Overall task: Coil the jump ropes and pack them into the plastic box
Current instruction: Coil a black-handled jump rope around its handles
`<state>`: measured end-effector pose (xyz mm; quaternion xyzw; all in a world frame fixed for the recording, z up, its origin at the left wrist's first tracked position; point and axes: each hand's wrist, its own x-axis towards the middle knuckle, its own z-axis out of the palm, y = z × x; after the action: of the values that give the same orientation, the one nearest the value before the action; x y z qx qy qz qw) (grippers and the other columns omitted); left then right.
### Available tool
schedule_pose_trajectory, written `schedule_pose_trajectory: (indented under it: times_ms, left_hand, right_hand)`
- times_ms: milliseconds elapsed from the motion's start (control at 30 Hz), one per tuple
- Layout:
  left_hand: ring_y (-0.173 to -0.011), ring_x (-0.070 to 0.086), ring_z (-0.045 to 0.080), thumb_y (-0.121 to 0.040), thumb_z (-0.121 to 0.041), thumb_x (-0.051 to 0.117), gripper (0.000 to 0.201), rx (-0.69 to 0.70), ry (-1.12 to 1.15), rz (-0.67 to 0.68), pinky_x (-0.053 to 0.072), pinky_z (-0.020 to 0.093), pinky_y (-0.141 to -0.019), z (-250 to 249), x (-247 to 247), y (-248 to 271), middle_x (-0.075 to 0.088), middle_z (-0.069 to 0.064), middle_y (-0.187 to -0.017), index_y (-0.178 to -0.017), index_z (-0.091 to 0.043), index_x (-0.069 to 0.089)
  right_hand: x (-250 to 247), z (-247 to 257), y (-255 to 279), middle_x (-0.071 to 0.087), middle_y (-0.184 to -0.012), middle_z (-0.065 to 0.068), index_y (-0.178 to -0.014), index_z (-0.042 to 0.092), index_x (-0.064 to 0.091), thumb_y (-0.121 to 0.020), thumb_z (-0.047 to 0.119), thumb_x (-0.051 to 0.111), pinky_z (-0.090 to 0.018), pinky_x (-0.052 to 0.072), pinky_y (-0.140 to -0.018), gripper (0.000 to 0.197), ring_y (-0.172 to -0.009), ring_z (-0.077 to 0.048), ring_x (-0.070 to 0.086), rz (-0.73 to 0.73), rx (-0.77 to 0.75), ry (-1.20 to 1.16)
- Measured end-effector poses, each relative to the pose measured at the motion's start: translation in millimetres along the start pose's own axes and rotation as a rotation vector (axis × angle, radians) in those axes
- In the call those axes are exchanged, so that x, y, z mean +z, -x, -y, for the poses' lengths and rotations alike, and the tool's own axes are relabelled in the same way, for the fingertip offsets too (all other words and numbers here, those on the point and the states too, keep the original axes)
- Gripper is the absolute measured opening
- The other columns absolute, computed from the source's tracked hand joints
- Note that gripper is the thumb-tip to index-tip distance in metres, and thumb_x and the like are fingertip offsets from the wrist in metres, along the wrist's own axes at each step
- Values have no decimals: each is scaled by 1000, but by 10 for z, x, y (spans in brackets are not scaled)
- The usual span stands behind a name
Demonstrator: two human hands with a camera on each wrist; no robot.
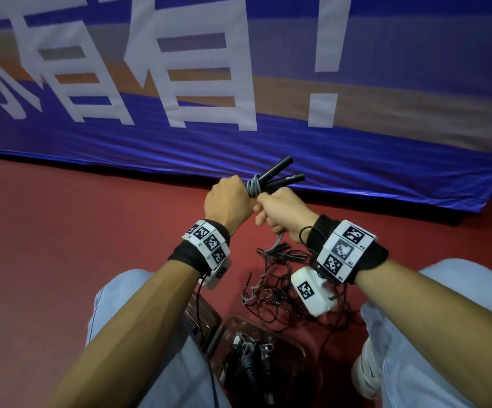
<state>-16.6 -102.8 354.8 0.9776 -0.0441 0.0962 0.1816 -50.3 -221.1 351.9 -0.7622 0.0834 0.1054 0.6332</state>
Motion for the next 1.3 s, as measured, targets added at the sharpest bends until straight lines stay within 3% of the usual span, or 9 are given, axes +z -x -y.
schedule_pose_trajectory:
  times_ms: [167, 267, 400, 567, 767, 833, 1033, 1200, 1300]
  left_hand:
    - [-85, 65, 37, -84, -20, 62, 14, 10, -151, 43, 40, 35, -65, -64, 128, 29, 67, 11, -92, -79, -14, 50]
    - [-89, 68, 33, -85, -16, 61, 6, 6, -262, 103, 42, 34, -66, -56, 222, 25, 70, 10, -96, -83, -15, 55]
    - [-98, 67, 32, -85, -17, 61, 17, 91, -387, 202, 46, 36, -72, -50, 248, -30, 69, 10, -104, -100, -11, 66]
    - [-97, 67, 34, -88, -19, 60, 19, 337, -559, 219, 45, 37, -72, 39, 149, -138, 68, 12, -106, -103, -10, 64]
    - [-92, 67, 33, -90, -27, 59, 22, 538, -682, 253, 43, 37, -69, 174, 3, -171, 69, 10, -102, -103, -10, 64]
    - [-86, 67, 31, -92, -28, 58, 19, 598, -725, 238, 39, 35, -64, 181, -28, -161, 69, 8, -98, -99, -12, 65]
    - [-80, 67, 28, -95, -30, 54, 19, 776, -827, 154, 36, 34, -61, 165, -99, -125, 69, 3, -88, -98, -21, 70]
    - [-60, 65, 29, -87, -27, 65, 8, 837, -710, 91, 31, 30, -52, 185, -172, -105, 68, 1, -68, -82, -22, 69]
    - [-42, 57, 29, -73, -22, 78, 13, 940, -523, 28, 27, 25, -47, 218, -131, -70, 61, 1, -53, -70, -19, 66]
  right_hand:
    - [-66, -58, 103, 67, -73, -5, -71, 10, 57, -95, 10, 51, -21, 38, -49, 24, -60, -18, 61, -83, -150, 744]
    - [-77, -90, 136, 65, -98, -12, -92, 12, 57, -97, 11, 56, -33, 41, -70, 5, -97, -36, 67, -198, -290, 1061]
    - [-181, -64, 35, 53, -77, -4, -78, 15, 43, -94, 16, 67, -36, 42, -65, 28, -87, -37, 66, -262, -445, 1215]
    - [-308, -16, -79, 62, -74, -3, -78, 11, 52, -80, 41, 85, -35, 48, -61, 44, -67, -29, 58, -186, -522, 1173]
    - [-339, -121, -133, 68, -101, 3, -109, 18, 63, -73, 71, 73, -38, 53, -71, 64, -86, -24, 67, -127, -661, 1196]
    - [-363, -140, -150, 72, -95, 4, -101, 20, 68, -72, 76, 71, -40, 55, -73, 63, -85, -22, 68, -64, -613, 1136]
    - [-339, -151, -104, 33, -52, 4, -61, 14, 44, -74, 65, 80, -31, 23, -51, 64, -49, -15, 26, 186, -433, 835]
    - [-426, -15, 2, 76, -72, 4, -76, 10, 70, -79, 43, 87, -9, 32, -44, 37, -44, 3, 50, 411, -310, 580]
    - [-505, 68, 41, 79, -79, 2, -80, 13, 69, -80, 47, 83, -14, 31, -46, 37, -48, -3, 49, 520, -253, 587]
